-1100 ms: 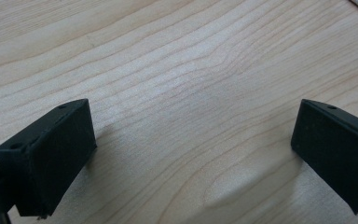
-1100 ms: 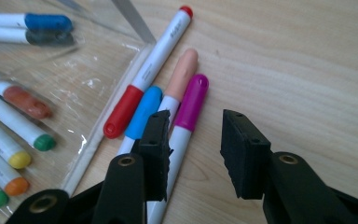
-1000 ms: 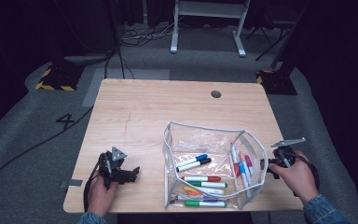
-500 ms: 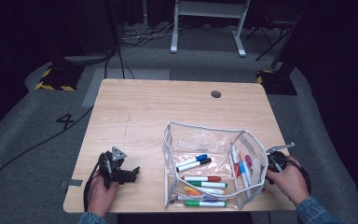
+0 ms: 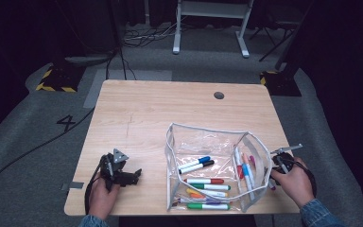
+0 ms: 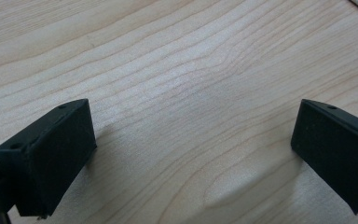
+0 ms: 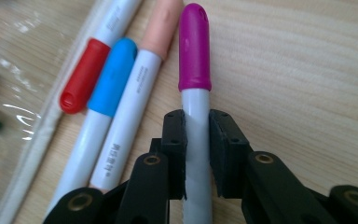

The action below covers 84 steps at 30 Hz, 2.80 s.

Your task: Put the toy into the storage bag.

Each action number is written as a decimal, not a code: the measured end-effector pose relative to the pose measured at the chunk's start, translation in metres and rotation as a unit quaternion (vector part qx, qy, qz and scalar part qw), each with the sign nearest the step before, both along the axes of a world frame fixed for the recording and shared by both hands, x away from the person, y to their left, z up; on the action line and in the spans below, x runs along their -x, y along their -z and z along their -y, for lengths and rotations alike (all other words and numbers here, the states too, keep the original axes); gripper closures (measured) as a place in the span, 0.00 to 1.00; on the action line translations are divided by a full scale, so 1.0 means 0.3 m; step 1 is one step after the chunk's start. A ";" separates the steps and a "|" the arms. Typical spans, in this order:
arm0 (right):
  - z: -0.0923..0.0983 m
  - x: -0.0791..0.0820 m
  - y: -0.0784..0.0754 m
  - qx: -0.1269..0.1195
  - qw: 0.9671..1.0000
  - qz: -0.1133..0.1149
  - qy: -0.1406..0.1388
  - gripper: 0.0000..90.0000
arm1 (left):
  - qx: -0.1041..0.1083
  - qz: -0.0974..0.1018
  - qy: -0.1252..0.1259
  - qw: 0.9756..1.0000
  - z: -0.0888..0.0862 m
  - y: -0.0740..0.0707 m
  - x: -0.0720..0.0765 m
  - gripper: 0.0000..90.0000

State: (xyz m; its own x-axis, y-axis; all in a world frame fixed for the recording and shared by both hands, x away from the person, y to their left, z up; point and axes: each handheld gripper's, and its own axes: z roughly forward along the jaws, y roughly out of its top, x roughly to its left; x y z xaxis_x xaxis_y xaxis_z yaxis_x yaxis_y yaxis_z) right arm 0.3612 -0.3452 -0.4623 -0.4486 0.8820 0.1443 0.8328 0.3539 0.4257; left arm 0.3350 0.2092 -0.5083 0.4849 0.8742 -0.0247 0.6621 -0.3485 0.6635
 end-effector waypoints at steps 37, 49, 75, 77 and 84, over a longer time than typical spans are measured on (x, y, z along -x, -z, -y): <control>-0.064 0.095 -0.522 -0.070 0.981 0.150 -0.098 0.86 | -0.001 0.001 -0.001 1.000 0.000 0.000 0.000 0.00; -0.176 0.138 -0.625 -0.074 0.969 0.165 -0.166 0.86 | -0.001 0.000 0.000 1.000 0.000 0.000 0.000 0.00; -0.497 0.159 -0.604 -0.057 0.939 0.106 -0.323 0.86 | -0.001 0.001 0.000 1.000 0.000 0.000 0.000 0.00; -0.520 0.153 -0.591 -0.051 0.937 0.097 -0.330 0.86 | 0.000 0.000 0.000 1.000 0.000 0.000 0.000 0.00; -0.592 0.132 -0.544 -0.037 0.931 0.068 -0.357 0.86 | 0.000 0.000 0.000 1.000 0.000 0.000 0.000 0.00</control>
State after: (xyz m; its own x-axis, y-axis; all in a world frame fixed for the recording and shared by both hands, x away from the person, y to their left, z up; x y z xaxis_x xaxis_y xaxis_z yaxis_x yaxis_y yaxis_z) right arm 0.3216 -0.1676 -0.2990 -0.9351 0.3423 0.0917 0.3334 0.7618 0.5554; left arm 0.3350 0.2092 -0.5083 0.4850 0.8742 -0.0245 0.6619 -0.3486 0.6636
